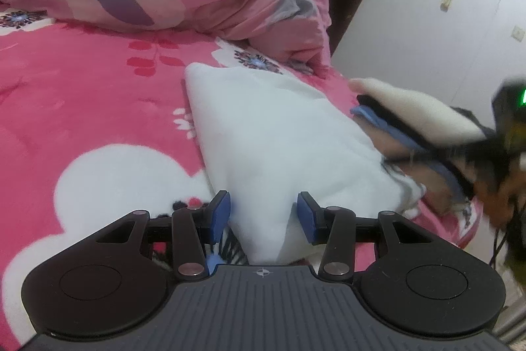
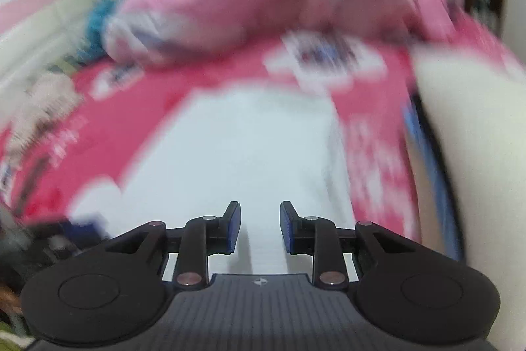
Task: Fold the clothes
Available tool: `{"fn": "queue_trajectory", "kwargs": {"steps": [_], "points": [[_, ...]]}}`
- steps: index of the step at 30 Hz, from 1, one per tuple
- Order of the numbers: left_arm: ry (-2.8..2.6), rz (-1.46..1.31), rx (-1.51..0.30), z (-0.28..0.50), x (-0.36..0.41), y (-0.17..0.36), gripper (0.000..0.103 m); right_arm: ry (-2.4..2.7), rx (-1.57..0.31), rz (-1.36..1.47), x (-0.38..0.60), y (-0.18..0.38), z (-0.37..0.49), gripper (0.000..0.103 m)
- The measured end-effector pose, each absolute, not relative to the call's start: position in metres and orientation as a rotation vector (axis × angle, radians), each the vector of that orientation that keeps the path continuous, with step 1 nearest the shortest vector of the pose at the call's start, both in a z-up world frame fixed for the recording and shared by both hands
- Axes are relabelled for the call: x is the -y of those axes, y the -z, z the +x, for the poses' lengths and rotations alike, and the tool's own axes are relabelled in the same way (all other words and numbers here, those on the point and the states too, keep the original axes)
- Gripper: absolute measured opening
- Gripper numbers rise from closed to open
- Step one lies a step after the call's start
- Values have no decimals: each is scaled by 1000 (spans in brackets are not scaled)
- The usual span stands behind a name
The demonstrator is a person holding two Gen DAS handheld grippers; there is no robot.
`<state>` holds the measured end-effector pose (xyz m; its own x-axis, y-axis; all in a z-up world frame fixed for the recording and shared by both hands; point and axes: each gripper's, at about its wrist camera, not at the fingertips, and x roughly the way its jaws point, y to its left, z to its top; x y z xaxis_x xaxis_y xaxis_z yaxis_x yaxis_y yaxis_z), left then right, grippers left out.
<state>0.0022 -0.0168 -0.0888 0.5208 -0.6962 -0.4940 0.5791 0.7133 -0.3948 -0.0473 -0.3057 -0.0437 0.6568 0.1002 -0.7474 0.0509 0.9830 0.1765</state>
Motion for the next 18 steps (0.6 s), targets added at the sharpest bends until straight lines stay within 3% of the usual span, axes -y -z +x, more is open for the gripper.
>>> {"fn": "queue_trajectory", "kwargs": {"steps": [4,10,18], "points": [[759,-164,-688,-5,16,87,45,58,-823,203,307,59,-89,30],[753,-210,-729,-10,4,85,45,118,-669,439,326,47,-139,50],[740,-387,-852,7,-6,93,46,175,-604,966,371,104,-158,51]]}}
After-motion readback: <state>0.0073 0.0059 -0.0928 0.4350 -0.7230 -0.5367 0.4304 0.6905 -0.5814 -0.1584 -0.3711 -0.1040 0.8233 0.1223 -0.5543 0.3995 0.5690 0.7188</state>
